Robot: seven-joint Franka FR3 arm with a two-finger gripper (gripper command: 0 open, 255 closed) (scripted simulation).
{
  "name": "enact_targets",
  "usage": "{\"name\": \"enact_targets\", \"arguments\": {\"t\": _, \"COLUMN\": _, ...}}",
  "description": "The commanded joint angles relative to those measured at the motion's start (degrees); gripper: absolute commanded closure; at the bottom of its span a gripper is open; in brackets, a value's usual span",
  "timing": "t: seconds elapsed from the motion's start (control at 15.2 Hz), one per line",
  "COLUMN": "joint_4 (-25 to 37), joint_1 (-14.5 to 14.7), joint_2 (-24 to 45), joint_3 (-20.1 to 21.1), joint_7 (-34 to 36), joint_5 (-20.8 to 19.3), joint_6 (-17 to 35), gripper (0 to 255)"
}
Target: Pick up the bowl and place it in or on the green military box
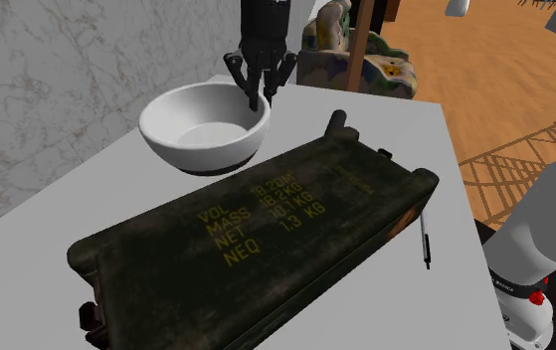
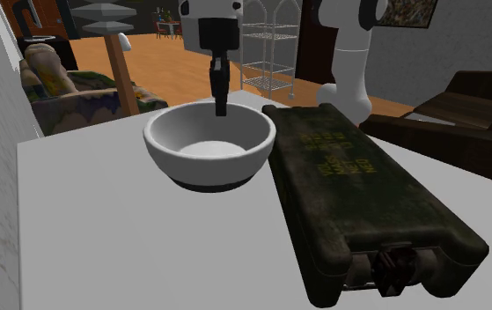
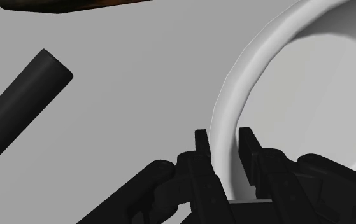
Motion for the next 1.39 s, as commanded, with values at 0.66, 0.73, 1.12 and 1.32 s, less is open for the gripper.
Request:
{"name": "enact_targets", "arguments": {"t": 0.66, "joint_4": 14.7, "joint_1": 1.1, "joint_2": 4.3, "joint_3": 0.6, "joint_7": 1.8, "joint_5": -2.1, "joint_6": -10.6, "gripper": 255}}
{"name": "enact_targets", "arguments": {"t": 0.73, "joint_4": 16.2, "joint_1": 1.3, "joint_2": 4.9, "joint_3": 0.7, "joint_7": 2.1, "joint_5": -2.4, "joint_6": -11.6, "gripper": 255}}
{"name": "enact_targets", "arguments": {"t": 1.12, "joint_4": 26.5, "joint_1": 2.9, "joint_2": 9.0, "joint_3": 1.3, "joint_7": 3.4, "joint_5": -4.5, "joint_6": -18.1, "gripper": 255}}
{"name": "enact_targets", "arguments": {"t": 1.32, "joint_4": 21.8, "joint_1": 2.3, "joint_2": 4.5, "joint_3": 1.6, "joint_7": 4.0, "joint_5": -2.4, "joint_6": -17.5, "gripper": 255}}
